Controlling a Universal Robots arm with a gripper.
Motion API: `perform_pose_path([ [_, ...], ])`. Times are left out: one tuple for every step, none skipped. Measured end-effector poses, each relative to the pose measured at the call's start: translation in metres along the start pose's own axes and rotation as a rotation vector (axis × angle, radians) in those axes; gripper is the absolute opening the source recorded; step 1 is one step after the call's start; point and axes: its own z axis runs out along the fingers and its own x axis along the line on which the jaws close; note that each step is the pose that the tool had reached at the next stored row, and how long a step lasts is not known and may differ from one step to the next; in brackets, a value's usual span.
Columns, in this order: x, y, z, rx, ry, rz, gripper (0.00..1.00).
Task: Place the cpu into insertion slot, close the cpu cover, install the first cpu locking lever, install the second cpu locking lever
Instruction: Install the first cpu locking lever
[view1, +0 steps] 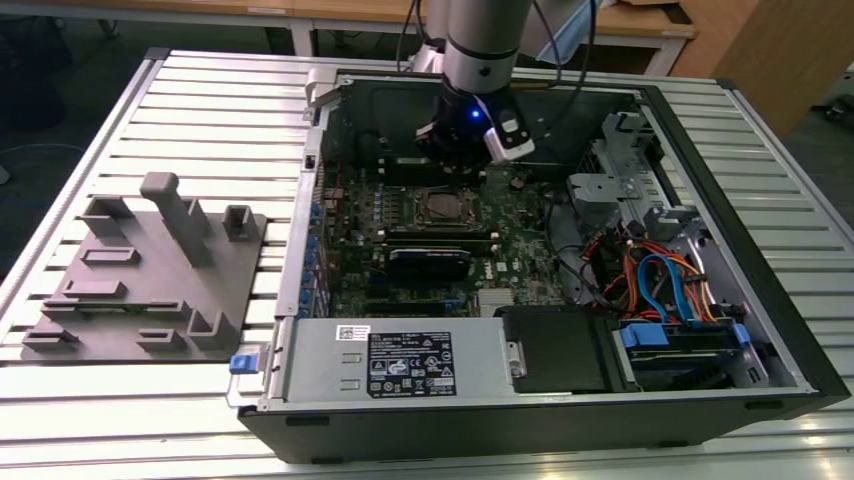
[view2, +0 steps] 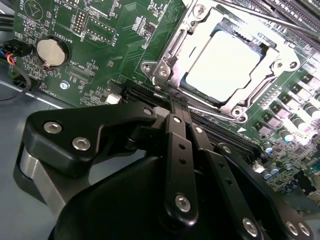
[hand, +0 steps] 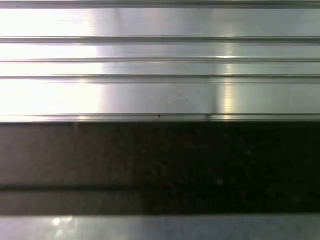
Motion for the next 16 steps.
perform_pose_path([
  [-0.0003, 0.0, 0.0, 0.0001, 0.0001, 0.0, 0.11],
  [-0.0006, 0.0, -0.0001, 0.0001, 0.0001, 0.0, 0.11],
  [-0.0009, 0.0, -0.0001, 0.0002, 0.0001, 0.0, 0.11],
  [-0.001, 0.0, 0.0, 0.0001, 0.0, 0.0, 0.11],
  [-0.0011, 0.0, 0.0, 0.0001, 0.0, 0.0, 0.11],
  [-0.0012, 0.0001, 0.0, 0.0005, 0.0, 0.0, 0.11],
  [-0.0013, 0.0001, 0.0002, 0.0011, 0.0001, 0.0, 0.11],
  [-0.0014, 0.0, 0.0003, 0.0017, 0.0001, 0.0, 0.11],
  [-0.0015, 0.0, 0.0005, 0.0022, 0.0, 0.0, 0.11],
  [-0.0017, 0.0, 0.0007, 0.0031, -0.0001, 0.0, 0.11],
  [-0.0018, 0.0, 0.0008, 0.0042, -0.0001, 0.0, 0.11],
  [-0.0019, 0.0, 0.001, 0.0052, 0.0, 0.0, 0.11],
  [-0.0021, 0.0, 0.0012, 0.0062, -0.0002, 0.0, 0.11],
  [-0.0022, 0.0, 0.0016, 0.0071, -0.0002, 0.0, 0.11],
  [-0.0024, -0.0001, 0.002, 0.0083, -0.0002, 0.0, 0.11],
  [-0.0025, -0.0001, 0.0024, 0.0095, -0.0002, 0.0, 0.11],
])
